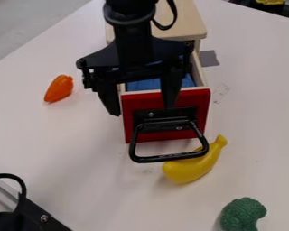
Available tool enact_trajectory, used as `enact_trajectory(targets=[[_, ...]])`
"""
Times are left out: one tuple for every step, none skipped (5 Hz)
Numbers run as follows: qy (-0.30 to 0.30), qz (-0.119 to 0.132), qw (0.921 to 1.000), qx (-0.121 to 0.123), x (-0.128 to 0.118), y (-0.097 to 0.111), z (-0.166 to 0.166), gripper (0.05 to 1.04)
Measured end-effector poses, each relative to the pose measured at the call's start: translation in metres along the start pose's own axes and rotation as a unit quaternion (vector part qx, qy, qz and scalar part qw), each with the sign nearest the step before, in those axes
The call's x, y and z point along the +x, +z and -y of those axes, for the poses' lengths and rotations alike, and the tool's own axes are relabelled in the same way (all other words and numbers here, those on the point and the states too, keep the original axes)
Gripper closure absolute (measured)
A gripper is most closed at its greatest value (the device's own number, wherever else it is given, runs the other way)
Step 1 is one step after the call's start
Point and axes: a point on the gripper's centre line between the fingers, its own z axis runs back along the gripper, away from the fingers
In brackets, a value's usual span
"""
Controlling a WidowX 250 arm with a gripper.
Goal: Closed the drawer.
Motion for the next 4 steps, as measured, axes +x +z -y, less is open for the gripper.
enact_trajectory(targets=[[-0.001, -0.005, 1.0000, 0.006, -0.002, -0.003, -0.002, 0.100], [0.012, 0.003, 0.9996, 0.025, -0.007, -0.022, 0.000, 0.100], [0.012, 0.015, 0.9994, 0.029, -0.013, -0.035, 0.006, 0.100], [0.007, 0.028, 0.9990, 0.034, -0.017, -0.051, 0.011, 0.100]])
